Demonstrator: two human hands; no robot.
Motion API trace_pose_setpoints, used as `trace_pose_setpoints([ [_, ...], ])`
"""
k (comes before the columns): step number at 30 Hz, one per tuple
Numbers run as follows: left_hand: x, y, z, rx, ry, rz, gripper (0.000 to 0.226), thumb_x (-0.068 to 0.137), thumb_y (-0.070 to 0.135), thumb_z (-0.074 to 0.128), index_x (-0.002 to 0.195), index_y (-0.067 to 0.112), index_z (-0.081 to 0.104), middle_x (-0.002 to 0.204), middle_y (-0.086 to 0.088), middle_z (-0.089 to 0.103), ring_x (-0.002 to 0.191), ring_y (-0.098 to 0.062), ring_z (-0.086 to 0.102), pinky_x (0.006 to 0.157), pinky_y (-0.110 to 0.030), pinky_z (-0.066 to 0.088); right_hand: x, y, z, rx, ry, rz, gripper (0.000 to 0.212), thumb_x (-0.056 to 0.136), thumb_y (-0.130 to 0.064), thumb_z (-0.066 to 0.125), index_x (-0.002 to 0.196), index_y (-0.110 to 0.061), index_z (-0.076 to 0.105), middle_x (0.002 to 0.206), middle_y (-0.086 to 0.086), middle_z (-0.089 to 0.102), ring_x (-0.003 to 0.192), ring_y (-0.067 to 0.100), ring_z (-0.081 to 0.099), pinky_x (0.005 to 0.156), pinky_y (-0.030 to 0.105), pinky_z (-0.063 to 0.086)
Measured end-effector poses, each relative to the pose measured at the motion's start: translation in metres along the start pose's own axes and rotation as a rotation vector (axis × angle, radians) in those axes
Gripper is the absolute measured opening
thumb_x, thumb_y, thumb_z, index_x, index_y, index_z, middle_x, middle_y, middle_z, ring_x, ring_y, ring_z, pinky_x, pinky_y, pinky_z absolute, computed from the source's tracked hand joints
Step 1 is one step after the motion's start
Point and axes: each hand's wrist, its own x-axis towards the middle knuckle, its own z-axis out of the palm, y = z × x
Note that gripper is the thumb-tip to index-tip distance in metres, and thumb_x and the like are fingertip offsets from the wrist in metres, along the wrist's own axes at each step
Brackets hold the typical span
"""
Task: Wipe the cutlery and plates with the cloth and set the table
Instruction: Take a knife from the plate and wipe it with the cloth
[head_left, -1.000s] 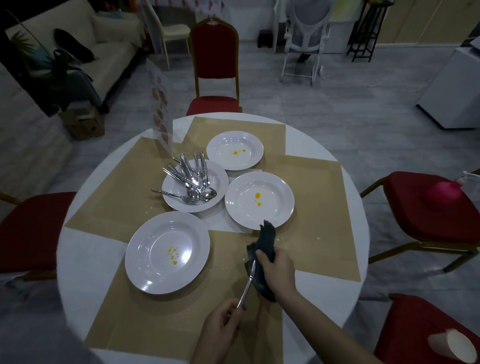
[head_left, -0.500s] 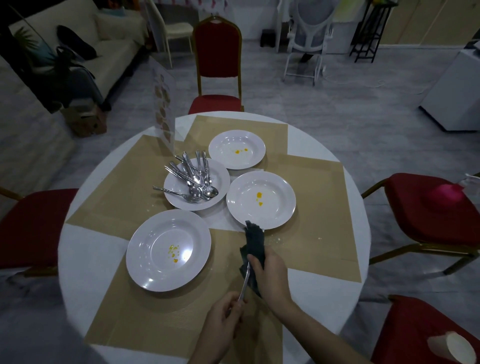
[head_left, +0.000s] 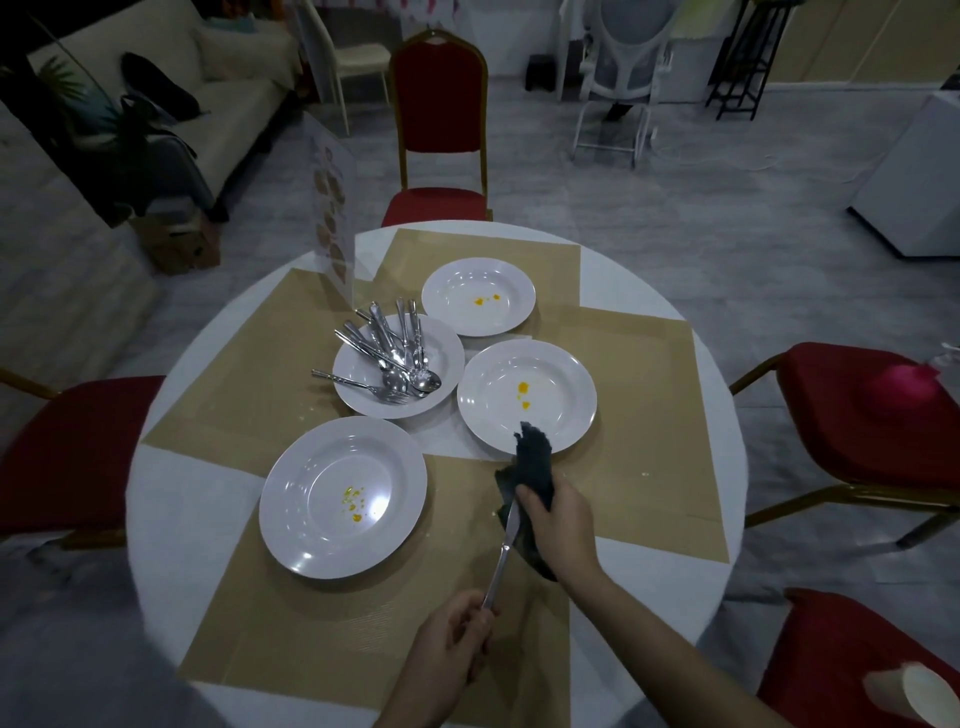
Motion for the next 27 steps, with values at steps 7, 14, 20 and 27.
trace_pose_setpoints([
  [7, 0.002, 0.002, 0.000, 0.056, 0.019, 0.019, 0.014, 0.098, 0.012, 0.051, 0.092, 0.013, 0.064, 0.058, 0.004, 0.052, 0.048, -0.011, 0.044, 0.049, -0.023, 0.037, -0.006, 0.012, 0.009, 0.168, -0.053, 0.164, 0.018, 0.091, -0.021, 0.065, 0.100, -0.007, 0.062, 0.087, 0.005, 0.067, 0.078, 0.016, 0.064, 0.057, 0.017, 0.044],
  [14, 0.005, 0.008, -0.004, 0.031, 0.035, 0.023, 0.015, 0.099, 0.010, 0.049, 0.094, 0.004, 0.061, 0.061, -0.002, 0.051, 0.049, -0.012, 0.042, 0.048, -0.024, 0.035, -0.012, 0.006, 0.019, -0.113, -0.073, -0.079, 0.003, 0.093, -0.020, 0.059, 0.096, -0.018, 0.056, 0.088, -0.007, 0.059, 0.080, 0.009, 0.057, 0.065, 0.021, 0.045],
  [20, -0.006, -0.004, -0.008, 0.051, 0.013, -0.022, 0.012, 0.097, 0.008, 0.051, 0.094, 0.005, 0.063, 0.057, -0.002, 0.052, 0.046, -0.014, 0.042, 0.047, -0.022, 0.036, 0.002, 0.011, 0.004, -0.137, -0.055, -0.067, 0.007, 0.093, -0.016, 0.060, 0.088, -0.013, 0.056, 0.084, -0.001, 0.057, 0.072, 0.008, 0.050, 0.060, 0.006, 0.037],
  [27, 0.000, 0.001, -0.009, 0.060, -0.003, -0.009, 0.013, 0.097, 0.008, 0.050, 0.093, 0.006, 0.062, 0.057, 0.001, 0.051, 0.050, -0.014, 0.043, 0.047, -0.024, 0.035, -0.006, 0.016, 0.018, 0.286, -0.149, 0.289, 0.022, 0.092, -0.021, 0.064, 0.106, -0.004, 0.062, 0.093, 0.008, 0.069, 0.084, 0.021, 0.066, 0.071, 0.031, 0.056],
])
